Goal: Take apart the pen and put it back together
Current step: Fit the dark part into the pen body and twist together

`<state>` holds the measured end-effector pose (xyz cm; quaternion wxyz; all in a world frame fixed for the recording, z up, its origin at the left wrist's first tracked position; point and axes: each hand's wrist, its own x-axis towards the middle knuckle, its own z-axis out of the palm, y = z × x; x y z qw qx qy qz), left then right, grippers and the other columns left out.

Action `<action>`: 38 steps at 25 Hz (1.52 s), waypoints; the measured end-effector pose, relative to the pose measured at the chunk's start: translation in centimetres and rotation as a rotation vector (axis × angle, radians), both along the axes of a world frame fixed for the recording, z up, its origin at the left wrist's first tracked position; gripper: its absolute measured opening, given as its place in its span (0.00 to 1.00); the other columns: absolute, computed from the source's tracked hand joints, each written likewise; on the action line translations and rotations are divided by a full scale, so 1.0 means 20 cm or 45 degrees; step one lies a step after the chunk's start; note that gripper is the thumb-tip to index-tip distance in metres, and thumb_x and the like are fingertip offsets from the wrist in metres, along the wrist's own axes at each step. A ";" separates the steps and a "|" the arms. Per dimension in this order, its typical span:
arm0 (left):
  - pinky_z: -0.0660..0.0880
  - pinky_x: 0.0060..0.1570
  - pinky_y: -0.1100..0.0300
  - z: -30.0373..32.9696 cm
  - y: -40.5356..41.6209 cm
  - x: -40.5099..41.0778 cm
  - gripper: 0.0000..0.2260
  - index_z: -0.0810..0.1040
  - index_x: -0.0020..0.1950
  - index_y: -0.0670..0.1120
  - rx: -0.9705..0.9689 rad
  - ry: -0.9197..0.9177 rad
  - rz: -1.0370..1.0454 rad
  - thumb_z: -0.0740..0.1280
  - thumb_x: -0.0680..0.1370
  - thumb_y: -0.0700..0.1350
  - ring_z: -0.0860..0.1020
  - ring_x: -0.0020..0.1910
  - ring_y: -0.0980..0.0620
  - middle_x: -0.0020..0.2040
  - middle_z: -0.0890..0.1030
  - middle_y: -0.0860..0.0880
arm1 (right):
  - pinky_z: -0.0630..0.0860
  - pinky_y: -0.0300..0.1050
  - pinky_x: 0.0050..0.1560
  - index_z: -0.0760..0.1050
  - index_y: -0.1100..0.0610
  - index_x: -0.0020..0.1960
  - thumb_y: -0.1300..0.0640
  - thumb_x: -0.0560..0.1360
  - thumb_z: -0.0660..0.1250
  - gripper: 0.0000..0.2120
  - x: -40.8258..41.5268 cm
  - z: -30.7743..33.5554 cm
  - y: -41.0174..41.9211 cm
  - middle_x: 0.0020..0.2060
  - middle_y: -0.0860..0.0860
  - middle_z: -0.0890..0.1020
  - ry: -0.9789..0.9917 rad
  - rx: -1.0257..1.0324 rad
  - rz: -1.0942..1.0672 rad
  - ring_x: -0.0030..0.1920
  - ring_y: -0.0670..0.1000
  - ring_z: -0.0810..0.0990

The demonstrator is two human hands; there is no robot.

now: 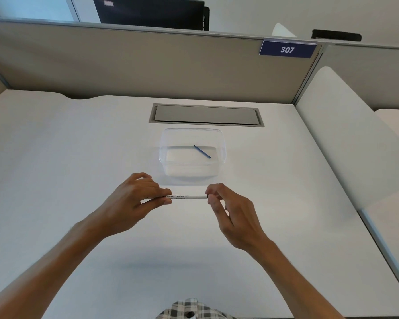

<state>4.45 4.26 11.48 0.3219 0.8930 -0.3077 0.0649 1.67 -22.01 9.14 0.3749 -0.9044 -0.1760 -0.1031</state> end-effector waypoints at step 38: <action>0.65 0.63 0.47 0.10 -0.06 -0.01 0.09 0.83 0.49 0.46 0.378 -0.597 -0.024 0.64 0.80 0.47 0.82 0.38 0.49 0.37 0.82 0.51 | 0.66 0.48 0.36 0.65 0.56 0.35 0.57 0.83 0.53 0.17 0.05 0.06 0.02 0.23 0.47 0.70 0.778 0.694 0.168 0.26 0.51 0.72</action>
